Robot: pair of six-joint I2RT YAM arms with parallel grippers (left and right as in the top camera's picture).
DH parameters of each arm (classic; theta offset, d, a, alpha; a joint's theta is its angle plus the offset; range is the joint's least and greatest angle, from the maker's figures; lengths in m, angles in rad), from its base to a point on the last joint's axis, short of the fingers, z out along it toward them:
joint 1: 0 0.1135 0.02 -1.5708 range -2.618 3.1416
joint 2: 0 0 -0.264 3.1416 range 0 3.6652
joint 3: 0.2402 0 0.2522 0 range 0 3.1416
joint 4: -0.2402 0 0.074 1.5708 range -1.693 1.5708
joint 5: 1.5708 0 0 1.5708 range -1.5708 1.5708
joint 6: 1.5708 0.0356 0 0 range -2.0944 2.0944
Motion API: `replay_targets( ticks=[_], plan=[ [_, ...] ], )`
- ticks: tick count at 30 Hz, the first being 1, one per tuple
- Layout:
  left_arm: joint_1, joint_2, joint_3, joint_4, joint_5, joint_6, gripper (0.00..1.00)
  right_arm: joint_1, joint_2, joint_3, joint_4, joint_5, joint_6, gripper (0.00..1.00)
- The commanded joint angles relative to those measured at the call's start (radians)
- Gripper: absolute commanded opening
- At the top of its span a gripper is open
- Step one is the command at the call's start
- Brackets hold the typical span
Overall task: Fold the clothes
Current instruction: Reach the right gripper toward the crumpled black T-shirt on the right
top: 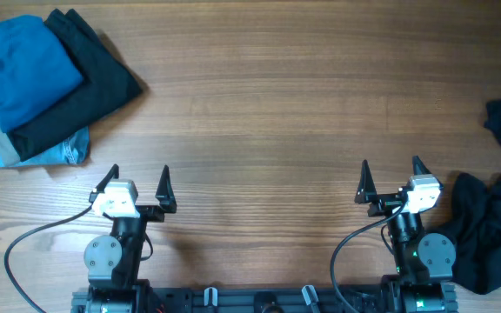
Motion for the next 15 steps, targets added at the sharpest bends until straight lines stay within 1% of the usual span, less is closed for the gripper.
replay_targets(
  ticks=[1, 15],
  plan=[
    [-0.005, -0.006, -0.004, -0.004, 0.015, 0.016, 1.00, -0.004, -0.008, -0.001, 0.003, -0.016, -0.011, 1.00],
    [-0.005, -0.006, -0.004, 0.001, 0.015, 0.016, 1.00, -0.004, -0.008, -0.001, 0.003, -0.016, -0.011, 1.00]
  ],
)
